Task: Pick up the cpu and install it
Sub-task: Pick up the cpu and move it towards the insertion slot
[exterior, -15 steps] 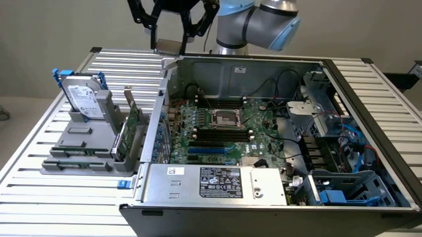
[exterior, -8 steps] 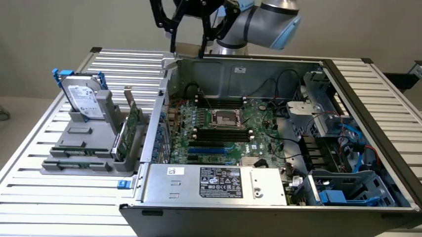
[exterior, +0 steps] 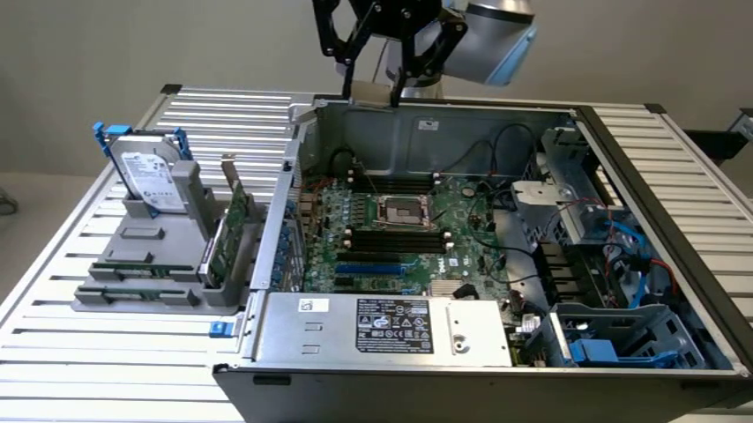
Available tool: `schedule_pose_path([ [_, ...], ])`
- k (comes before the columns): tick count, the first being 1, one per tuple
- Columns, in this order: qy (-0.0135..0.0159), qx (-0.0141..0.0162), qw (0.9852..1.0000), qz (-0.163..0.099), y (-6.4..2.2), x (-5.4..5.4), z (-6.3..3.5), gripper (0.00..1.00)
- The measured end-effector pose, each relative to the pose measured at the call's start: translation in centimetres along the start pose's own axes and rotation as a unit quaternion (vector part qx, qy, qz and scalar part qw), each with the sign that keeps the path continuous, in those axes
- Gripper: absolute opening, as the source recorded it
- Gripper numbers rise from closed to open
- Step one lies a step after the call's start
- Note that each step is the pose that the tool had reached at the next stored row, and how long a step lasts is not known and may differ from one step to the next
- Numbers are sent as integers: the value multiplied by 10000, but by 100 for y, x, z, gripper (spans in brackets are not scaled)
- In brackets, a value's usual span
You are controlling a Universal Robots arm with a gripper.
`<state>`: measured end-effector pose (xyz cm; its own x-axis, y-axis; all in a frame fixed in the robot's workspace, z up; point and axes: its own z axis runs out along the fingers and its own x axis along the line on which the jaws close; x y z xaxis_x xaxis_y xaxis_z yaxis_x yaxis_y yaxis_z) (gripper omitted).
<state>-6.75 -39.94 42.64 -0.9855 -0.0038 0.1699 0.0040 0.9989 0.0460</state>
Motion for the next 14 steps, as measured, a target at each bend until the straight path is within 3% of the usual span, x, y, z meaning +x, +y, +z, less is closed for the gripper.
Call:
schedule_pose_path([
  [7, -2, -1, 10000, -1, 139, -306, 63, 55],
  [14, -14, 3, 10000, 0, 391, -411, 159, 55],
])
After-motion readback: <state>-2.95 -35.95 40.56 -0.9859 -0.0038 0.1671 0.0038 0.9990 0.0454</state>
